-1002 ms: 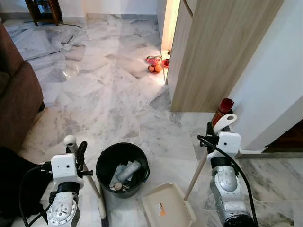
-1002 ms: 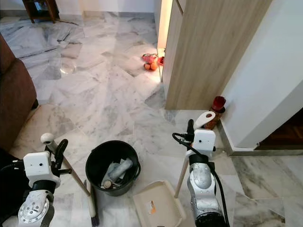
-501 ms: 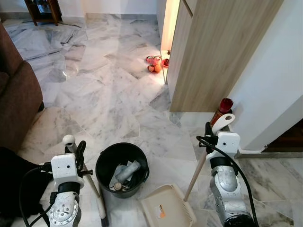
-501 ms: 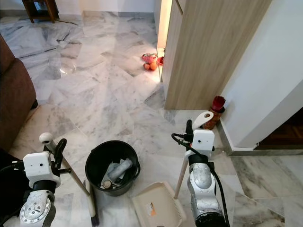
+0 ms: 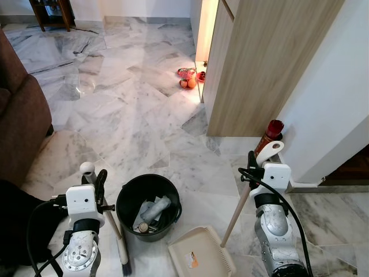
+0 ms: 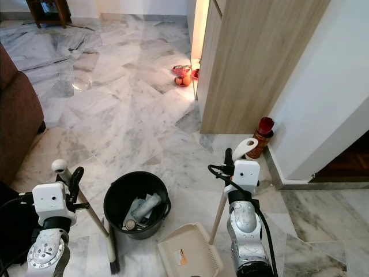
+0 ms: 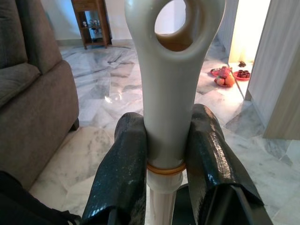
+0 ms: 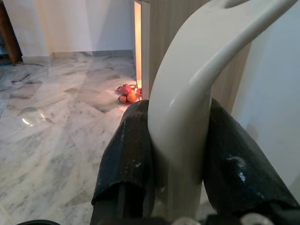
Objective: Sweep floor
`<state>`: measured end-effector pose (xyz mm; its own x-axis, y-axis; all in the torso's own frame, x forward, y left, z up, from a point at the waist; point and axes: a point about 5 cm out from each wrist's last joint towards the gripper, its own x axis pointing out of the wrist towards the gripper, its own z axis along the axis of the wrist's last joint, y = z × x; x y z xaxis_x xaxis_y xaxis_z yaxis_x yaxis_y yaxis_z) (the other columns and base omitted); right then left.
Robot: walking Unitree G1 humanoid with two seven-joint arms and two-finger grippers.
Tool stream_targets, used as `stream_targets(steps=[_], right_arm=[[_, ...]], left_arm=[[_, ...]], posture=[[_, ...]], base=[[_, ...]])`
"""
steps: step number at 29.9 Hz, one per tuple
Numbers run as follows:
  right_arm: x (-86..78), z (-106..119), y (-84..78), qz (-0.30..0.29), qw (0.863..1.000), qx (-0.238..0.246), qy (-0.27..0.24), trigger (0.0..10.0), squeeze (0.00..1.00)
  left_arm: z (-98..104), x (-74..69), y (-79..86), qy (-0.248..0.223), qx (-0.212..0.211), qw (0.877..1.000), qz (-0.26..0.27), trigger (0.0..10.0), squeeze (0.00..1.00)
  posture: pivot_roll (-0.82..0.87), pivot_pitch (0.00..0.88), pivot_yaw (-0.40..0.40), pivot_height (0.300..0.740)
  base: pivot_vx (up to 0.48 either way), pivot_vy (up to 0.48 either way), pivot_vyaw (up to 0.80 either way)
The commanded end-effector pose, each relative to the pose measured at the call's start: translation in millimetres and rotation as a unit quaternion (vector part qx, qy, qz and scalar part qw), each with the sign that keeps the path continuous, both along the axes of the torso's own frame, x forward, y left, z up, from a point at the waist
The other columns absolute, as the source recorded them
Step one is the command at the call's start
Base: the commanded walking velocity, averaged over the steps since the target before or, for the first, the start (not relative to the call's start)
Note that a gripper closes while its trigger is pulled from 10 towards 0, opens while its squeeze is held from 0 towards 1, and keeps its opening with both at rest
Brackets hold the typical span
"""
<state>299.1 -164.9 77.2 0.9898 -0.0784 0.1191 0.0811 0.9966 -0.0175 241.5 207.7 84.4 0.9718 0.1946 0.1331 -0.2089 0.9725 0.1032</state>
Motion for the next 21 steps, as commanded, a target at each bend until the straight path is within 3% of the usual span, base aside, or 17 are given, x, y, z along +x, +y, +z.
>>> stream_targets(steps=[1,8,21], right_arm=[[1.0,6.5,-1.9,-0.001,1.000,0.000,-0.013,10.0,0.00],[1.5,7.1,-2.2,-0.001,1.000,-0.001,-0.014,10.0,0.00],[1.3,6.2,-2.5,0.004,1.000,-0.004,-0.012,10.0,0.00]], left_arm=[[2.9,2.2,-1.4,-0.011,0.006,1.000,-0.002,10.0,0.00],[2.4,1.7,0.2,-0.010,0.006,1.000,0.000,10.0,0.00],[2.4,1.8,-0.6,-0.013,0.006,1.000,0.003,10.0,0.00]], posture=[[-0.01,0.126,-0.063,0.740],[-0.01,0.135,-0.061,0.740],[0.00,0.131,-0.066,0.740]], base=[[0.000,0.000,0.00],[0.000,0.000,0.00],[-0.243,0.000,0.00]])
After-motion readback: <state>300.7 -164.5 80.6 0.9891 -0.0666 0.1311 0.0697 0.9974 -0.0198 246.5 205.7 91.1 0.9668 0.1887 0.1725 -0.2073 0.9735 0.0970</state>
